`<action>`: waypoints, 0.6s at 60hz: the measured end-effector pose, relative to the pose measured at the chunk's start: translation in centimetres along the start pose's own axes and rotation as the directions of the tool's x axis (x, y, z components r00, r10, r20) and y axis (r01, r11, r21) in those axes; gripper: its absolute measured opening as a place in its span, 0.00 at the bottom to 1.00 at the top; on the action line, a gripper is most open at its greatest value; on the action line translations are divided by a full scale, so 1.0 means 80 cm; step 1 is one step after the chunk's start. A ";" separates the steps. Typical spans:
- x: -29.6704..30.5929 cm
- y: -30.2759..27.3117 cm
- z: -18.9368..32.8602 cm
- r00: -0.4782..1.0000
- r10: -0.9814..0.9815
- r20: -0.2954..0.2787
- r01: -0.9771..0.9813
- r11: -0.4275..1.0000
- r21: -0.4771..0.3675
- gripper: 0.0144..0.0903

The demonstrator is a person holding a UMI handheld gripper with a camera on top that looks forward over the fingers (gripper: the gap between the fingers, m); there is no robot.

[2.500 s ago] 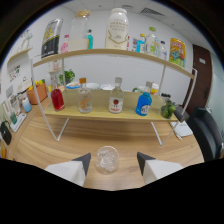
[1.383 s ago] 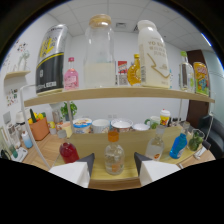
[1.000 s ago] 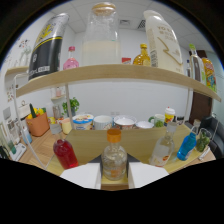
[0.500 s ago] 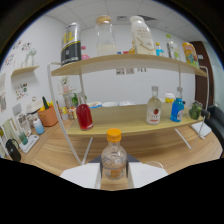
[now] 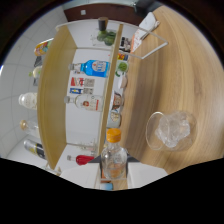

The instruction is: Make me a cup of Mount Fuji.

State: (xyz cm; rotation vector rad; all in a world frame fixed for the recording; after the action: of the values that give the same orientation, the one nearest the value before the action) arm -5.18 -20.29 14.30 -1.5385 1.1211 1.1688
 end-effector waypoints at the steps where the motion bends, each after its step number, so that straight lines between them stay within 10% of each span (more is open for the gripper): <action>1: -0.009 -0.001 -0.003 0.999 0.045 0.011 -0.044 0.999 -0.007 0.27; 23: -0.017 -0.014 0.009 0.817 0.549 0.176 -0.547 0.835 -0.062 0.27; 36: -0.001 -0.007 0.008 0.843 0.520 0.136 -0.518 0.854 -0.053 0.27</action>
State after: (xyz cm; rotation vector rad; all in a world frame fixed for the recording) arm -4.74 -19.51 14.31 -1.1584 1.4834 1.6236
